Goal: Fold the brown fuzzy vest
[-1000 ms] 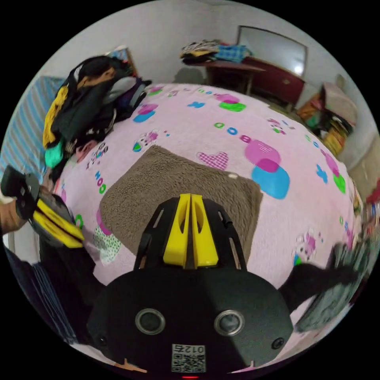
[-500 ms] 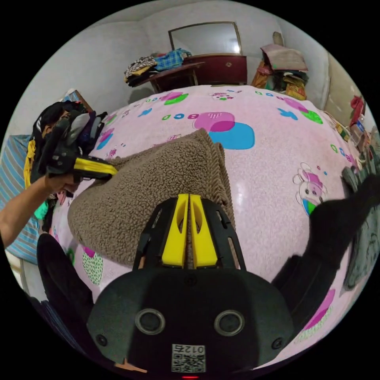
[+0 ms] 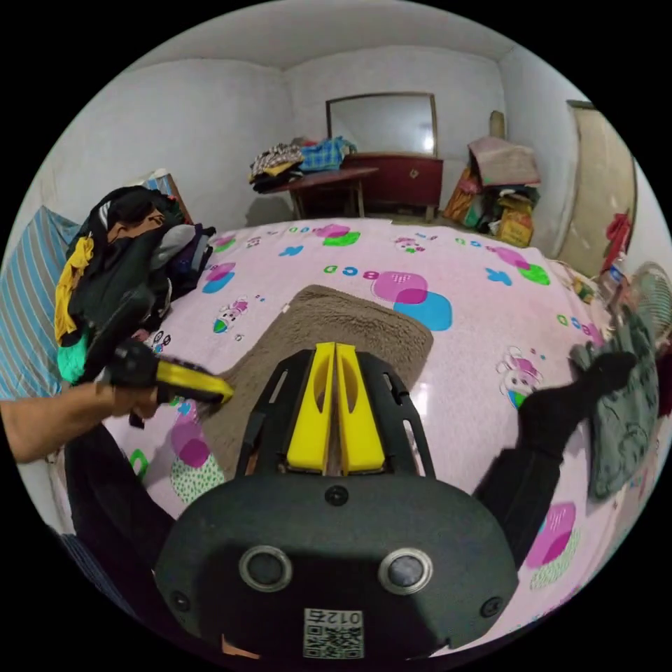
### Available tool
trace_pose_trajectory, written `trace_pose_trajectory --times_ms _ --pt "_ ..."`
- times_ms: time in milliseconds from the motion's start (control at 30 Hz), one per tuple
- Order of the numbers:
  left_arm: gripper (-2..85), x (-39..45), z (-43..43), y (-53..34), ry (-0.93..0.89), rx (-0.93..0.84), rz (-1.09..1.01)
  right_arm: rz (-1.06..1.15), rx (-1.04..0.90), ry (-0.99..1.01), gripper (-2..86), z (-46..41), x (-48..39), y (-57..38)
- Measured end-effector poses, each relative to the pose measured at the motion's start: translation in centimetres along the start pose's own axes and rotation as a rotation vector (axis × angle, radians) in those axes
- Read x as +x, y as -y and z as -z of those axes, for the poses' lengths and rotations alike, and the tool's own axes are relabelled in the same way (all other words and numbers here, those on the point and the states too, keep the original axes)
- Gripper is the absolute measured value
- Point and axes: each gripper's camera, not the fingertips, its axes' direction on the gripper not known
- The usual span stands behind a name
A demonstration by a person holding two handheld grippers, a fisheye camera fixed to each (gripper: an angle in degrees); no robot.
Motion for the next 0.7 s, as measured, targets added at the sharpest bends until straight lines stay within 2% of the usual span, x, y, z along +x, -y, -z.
trace_pose_trajectory --times_ms 67,167,300,467,700 --pt "0.7 0.6 1.2 0.1 0.020 0.054 -0.023 -0.043 0.040 -0.061 0.4 2.8 -1.8 -3.5" --pt "0.8 2.2 1.4 0.2 0.041 0.094 -0.063 -0.073 0.003 -0.079 7.0 4.7 -4.8 -8.4" --pt "0.8 4.0 -1.3 1.1 0.092 0.037 -0.083 0.047 -0.085 -0.221 9.4 3.6 -9.3 -12.7" --pt "0.5 4.8 -2.3 2.5 0.052 0.020 -0.064 0.037 -0.118 -0.267 11.8 2.1 -10.8 -13.6" --pt "0.2 8.0 -3.4 4.3 0.123 -0.028 -0.117 0.103 -0.148 -0.324 13.8 0.3 -14.1 -13.6"
